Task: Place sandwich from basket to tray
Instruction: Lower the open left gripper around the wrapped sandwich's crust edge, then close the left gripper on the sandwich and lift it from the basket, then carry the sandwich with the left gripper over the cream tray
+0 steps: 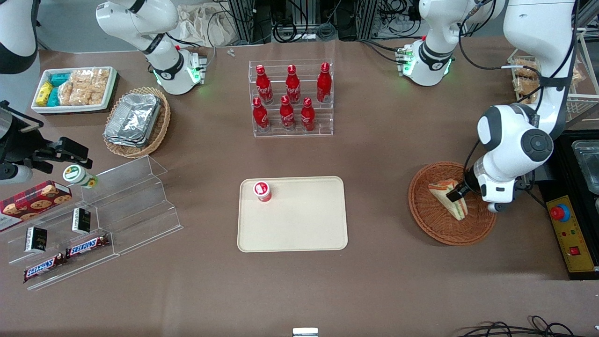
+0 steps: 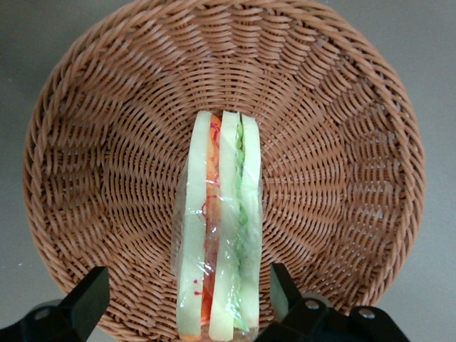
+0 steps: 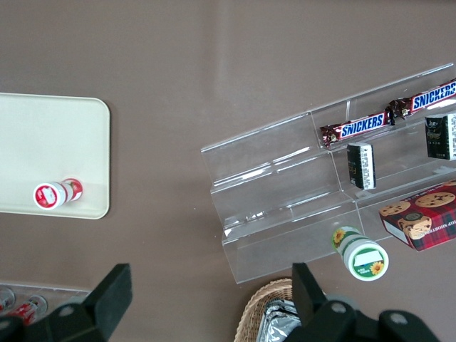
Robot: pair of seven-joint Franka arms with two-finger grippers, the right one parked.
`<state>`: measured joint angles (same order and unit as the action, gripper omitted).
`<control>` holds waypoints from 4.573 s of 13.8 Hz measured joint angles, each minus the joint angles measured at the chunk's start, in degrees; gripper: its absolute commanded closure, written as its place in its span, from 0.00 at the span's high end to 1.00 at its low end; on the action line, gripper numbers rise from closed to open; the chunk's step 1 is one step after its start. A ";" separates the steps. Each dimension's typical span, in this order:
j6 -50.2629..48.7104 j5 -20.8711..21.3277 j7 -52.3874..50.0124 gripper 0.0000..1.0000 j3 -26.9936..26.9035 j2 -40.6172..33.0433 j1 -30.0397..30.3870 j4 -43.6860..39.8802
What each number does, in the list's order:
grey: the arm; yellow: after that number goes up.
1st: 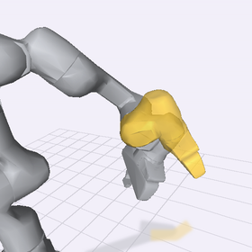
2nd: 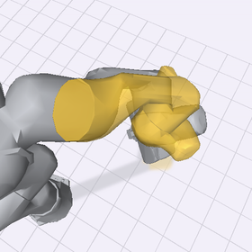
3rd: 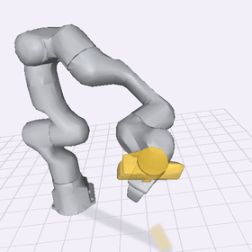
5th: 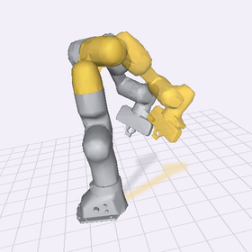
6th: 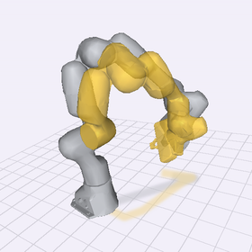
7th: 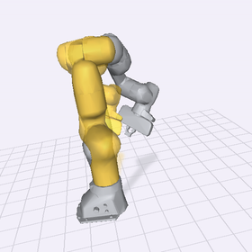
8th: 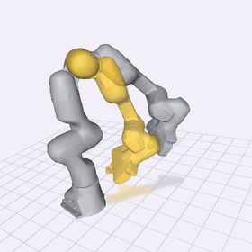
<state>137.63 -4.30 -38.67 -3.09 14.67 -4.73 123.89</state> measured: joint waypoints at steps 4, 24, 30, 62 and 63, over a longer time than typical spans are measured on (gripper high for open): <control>1.35 -0.12 -0.04 0.99 -0.01 0.96 0.00 0.29; -9.50 -0.25 7.36 0.28 0.05 -5.07 -0.34 -2.09; -42.47 -0.26 12.72 0.09 -1.69 -9.10 -0.20 -27.11; -14.20 5.67 -0.54 0.67 19.70 30.71 -16.42 -40.60; -14.21 5.67 -0.54 0.99 19.74 30.77 -16.44 -40.63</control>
<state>123.43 1.37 -39.21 16.65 45.44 -21.16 83.26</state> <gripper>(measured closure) 0.731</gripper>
